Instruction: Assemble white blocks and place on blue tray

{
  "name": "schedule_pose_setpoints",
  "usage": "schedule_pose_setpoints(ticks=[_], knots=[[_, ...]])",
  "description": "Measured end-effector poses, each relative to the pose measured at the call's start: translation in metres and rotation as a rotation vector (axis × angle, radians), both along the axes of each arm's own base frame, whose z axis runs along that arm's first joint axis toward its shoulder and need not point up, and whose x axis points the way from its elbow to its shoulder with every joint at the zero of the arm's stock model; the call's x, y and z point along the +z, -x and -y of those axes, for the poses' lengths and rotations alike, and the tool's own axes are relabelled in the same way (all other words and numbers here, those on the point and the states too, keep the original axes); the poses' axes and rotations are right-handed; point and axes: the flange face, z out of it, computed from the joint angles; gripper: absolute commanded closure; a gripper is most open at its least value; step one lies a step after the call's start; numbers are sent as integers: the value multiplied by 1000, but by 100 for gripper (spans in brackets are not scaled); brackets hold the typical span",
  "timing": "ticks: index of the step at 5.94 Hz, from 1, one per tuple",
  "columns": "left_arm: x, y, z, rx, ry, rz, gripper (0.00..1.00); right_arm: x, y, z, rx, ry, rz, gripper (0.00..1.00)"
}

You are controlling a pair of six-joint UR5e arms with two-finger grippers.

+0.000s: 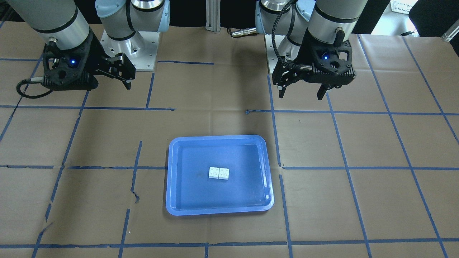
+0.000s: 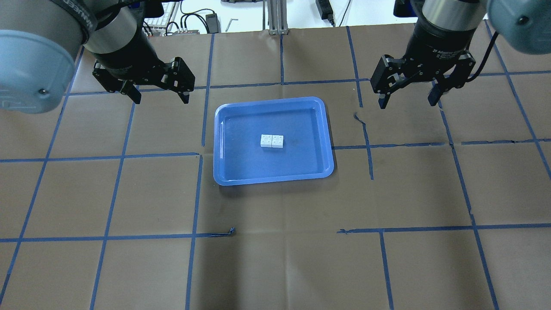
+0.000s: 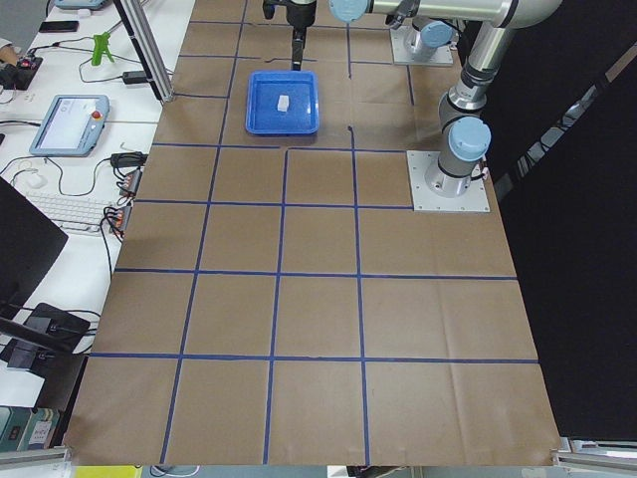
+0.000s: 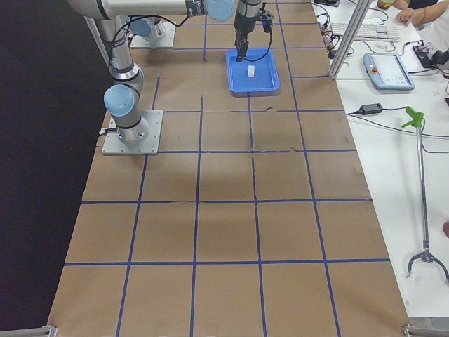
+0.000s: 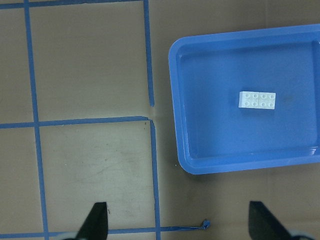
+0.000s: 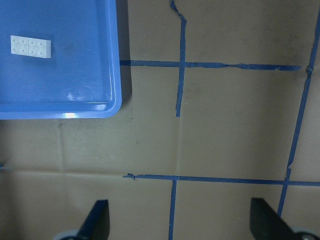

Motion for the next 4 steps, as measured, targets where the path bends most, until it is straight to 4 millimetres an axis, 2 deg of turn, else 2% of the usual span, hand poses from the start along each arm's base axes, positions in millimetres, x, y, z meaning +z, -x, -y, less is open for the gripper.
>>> schedule_pose_setpoints(ticks=[4], knots=[[0, 0, -1, -1, 0, 0, 1, 5, 0, -2, -16, 9, -6, 0]])
